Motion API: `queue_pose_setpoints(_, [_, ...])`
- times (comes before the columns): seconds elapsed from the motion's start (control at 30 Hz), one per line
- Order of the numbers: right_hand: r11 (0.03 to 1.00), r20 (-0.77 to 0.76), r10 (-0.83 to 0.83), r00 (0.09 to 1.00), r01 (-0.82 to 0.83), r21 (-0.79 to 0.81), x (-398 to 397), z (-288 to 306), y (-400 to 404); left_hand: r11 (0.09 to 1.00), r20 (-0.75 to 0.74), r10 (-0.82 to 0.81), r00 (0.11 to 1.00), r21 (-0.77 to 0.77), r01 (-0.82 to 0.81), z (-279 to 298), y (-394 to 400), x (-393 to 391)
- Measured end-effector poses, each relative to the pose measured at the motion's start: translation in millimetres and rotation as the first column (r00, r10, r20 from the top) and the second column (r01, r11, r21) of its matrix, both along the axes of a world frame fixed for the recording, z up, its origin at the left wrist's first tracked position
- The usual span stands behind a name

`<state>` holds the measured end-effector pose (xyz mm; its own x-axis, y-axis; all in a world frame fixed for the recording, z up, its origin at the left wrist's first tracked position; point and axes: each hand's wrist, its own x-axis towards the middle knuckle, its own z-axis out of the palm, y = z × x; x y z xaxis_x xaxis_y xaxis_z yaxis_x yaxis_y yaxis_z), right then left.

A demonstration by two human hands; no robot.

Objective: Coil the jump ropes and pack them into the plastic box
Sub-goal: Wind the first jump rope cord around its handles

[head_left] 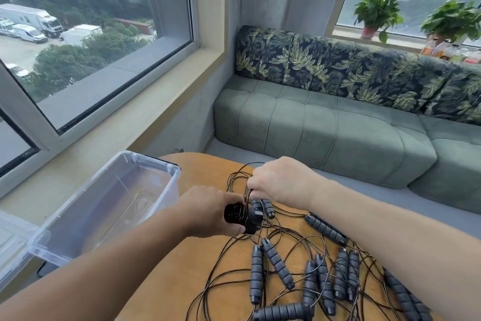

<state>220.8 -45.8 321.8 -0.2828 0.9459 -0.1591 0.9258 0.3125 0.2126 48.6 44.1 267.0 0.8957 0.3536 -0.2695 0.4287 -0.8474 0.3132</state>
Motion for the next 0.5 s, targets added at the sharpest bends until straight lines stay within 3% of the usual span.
queue_pose_setpoints(0.1, [0.996, -0.054, -0.047, 0.997, 0.043, -0.08, 3.0, -2.1, 2.7, 0.988, -0.061, -0.069, 0.996, 0.137, 0.076, 6.6, -10.8, 1.0])
queue_pose_setpoints(0.2, [0.951, -0.299, -0.232, 0.925, 0.151, -0.272, 14.2, -4.2, 2.3, 0.986, -0.069, -0.099, 0.993, 0.125, 0.108, 12.5, -20.0, -0.4])
queue_pose_setpoints(0.3, [0.821, -0.57, -0.52, 0.636, 0.188, -0.539, 27.8, -5.8, 1.8, 0.995, -0.066, -0.097, 0.993, 0.008, 0.098, 19.6, -25.2, -1.0])
queue_pose_setpoints(0.4, [0.699, -0.631, -0.696, 0.343, 0.123, -0.704, 38.1, -15.0, -1.7, 0.972, -0.002, -0.061, 0.998, -0.228, 0.059, 26.5, -25.0, -2.1])
queue_pose_setpoints(0.5, [0.638, -0.637, -0.77, 0.031, 0.035, -0.769, 39.1, -34.5, -6.8, 0.884, 0.15, 0.045, 0.988, -0.466, 0.03, 26.7, -16.4, -4.6])
